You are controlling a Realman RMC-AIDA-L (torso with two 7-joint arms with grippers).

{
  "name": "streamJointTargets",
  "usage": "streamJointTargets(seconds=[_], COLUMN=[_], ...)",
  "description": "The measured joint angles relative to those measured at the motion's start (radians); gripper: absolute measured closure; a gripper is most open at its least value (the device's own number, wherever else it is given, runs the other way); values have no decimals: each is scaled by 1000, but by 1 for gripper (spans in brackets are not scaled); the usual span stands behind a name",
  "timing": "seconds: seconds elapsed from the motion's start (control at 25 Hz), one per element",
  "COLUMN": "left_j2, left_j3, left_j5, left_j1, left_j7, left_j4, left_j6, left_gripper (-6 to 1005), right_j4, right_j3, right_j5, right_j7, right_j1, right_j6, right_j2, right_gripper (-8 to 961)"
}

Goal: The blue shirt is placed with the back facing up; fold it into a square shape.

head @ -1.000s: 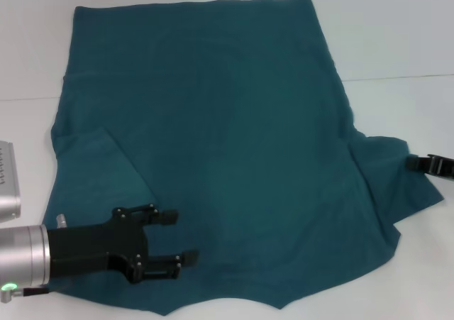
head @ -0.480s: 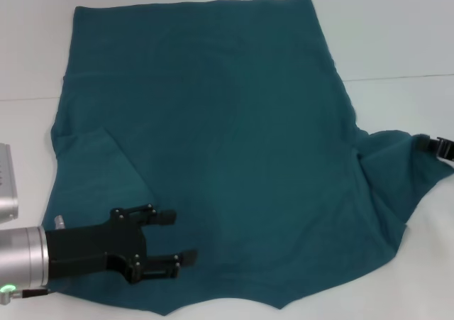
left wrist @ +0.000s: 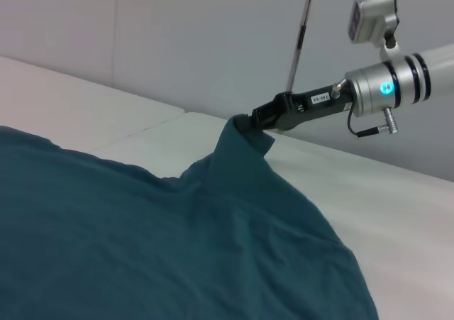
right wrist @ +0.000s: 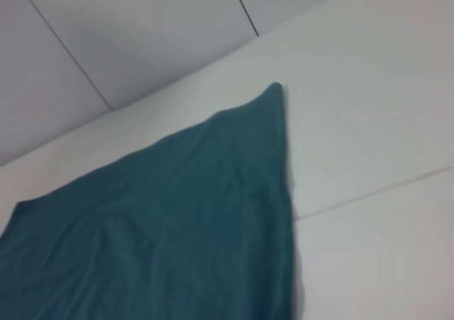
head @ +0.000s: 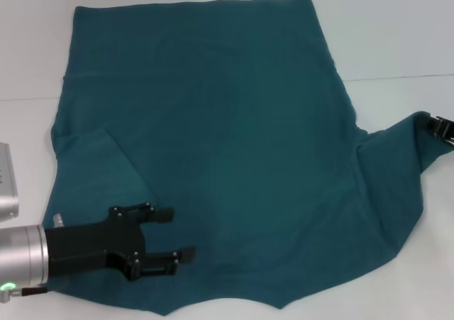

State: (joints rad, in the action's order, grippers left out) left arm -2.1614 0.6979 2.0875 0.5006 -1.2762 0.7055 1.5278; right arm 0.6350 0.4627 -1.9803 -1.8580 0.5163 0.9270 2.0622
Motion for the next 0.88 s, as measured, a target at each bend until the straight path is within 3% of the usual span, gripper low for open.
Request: streamJointTargets(seconds=[0.56,0.88], left_j2=[2,2], left_j3=[0,0], left_j5=[0,0], left_j1=[8,10], left_j7=[-2,-13], left_j4=[-3,-1], left_j6=[-9,-17], left_gripper=[175,174], right_j4=[-5,-122], right_j3=[12,92], right_j5=[33,38], right_j7=[76,129], right_j1=[49,138], right_j6=[34,26], right_j2=[22,27], right_gripper=[919,914])
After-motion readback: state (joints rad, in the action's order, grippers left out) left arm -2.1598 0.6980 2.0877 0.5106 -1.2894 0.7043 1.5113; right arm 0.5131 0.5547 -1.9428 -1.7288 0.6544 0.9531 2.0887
